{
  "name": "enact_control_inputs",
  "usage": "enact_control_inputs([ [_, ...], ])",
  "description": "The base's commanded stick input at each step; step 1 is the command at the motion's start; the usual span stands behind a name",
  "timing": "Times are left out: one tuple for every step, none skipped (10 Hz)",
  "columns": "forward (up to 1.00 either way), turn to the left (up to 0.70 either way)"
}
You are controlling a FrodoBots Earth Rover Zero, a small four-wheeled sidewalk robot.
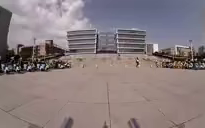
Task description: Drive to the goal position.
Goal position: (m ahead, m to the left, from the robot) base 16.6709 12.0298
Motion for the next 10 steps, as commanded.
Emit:
enact_control_inputs([
  [1.0, -0.01],
  [1.0, -0.01],
  [1.0, -0.01],
  [1.0, -0.01],
  [1.0, -0.01],
  [1.0, -0.01],
  [1.0, 0.15],
  [1.0, 0.27],
  [1.0, 0.36],
  [1.0, 0.22],
])
